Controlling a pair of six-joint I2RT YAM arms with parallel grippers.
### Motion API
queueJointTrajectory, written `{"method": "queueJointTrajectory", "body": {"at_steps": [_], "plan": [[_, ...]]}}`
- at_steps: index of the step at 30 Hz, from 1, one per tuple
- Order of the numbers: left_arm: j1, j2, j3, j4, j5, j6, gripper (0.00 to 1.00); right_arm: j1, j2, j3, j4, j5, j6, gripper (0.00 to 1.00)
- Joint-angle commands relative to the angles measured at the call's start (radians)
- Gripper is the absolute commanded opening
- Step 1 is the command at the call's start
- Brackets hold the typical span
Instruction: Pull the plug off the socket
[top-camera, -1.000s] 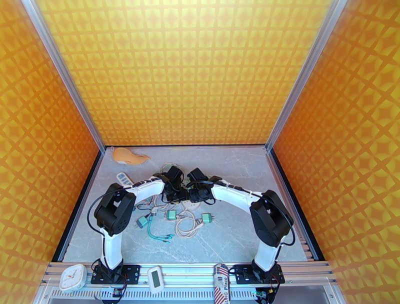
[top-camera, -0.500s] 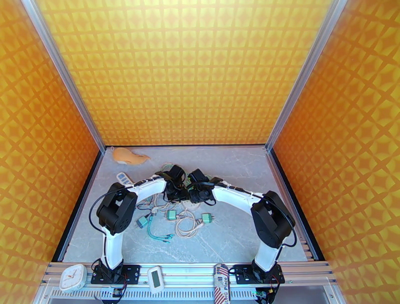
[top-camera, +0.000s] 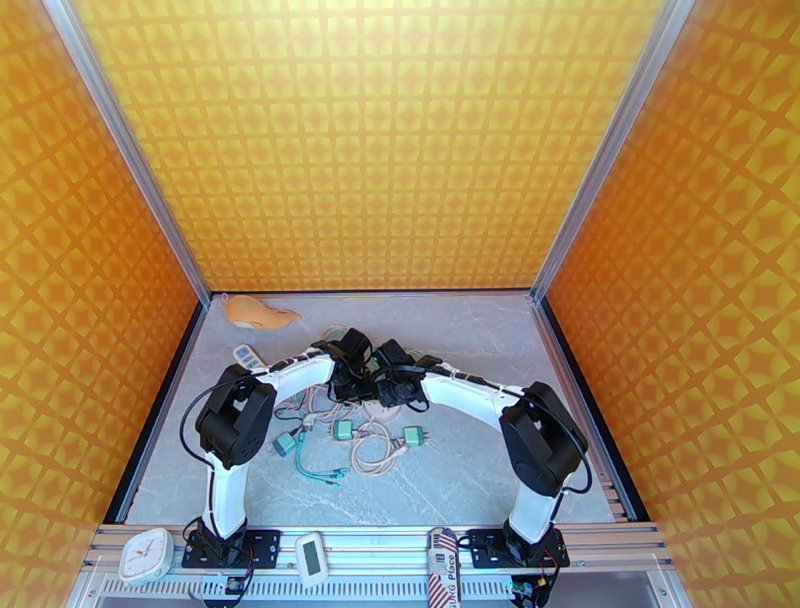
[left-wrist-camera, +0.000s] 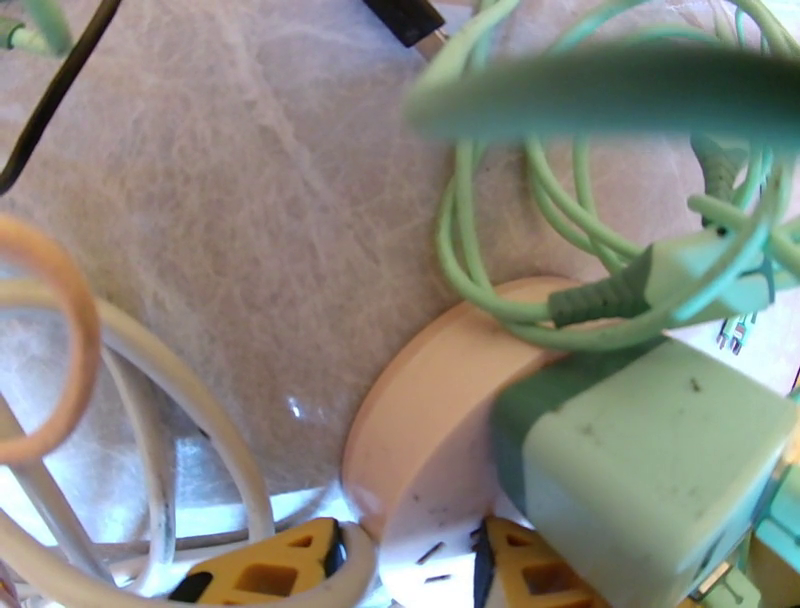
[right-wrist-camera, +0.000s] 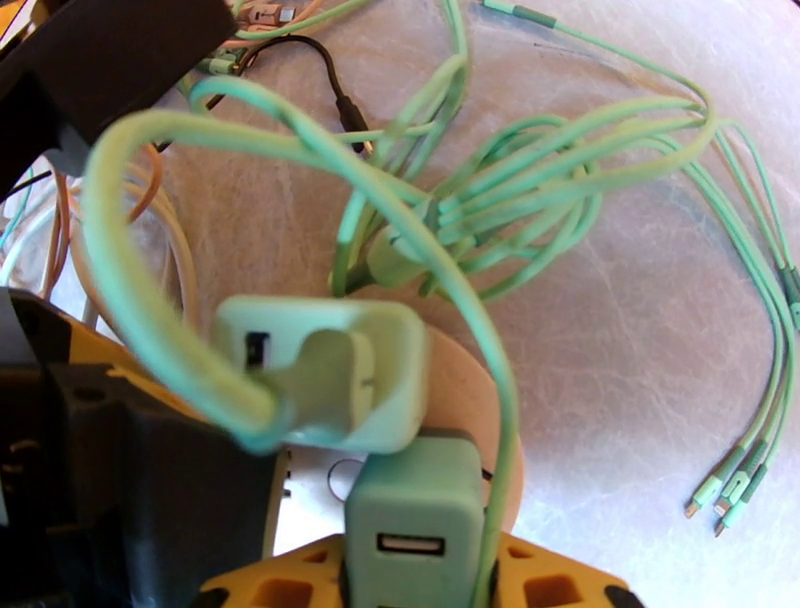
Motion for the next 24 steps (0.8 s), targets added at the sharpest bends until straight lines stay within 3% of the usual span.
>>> {"method": "queueJointTrajectory", "body": {"at_steps": [1,10,19,24], "plan": [[-0.028,0.138,-0.076,-0.049,-0.081,0.002,0.35,-0.042,-0.023,0.021,0.012,-0.175,0.011,0.32],[-0.037,0.144,-0.079,-0.044,-0.082,0.001,0.34,-0.086,-0.034,0.027,-0.011,-0.22,0.024,0.33],[-0.044,0.166,-0.042,-0.062,-0.082,0.012,0.34,0.057,0.042,0.109,-0.104,-0.088,0.002,0.33],[-0.044,0.172,-0.035,-0.069,-0.081,0.016,0.33,0.095,0.073,0.13,-0.118,-0.084,0.004,0.33]]}}
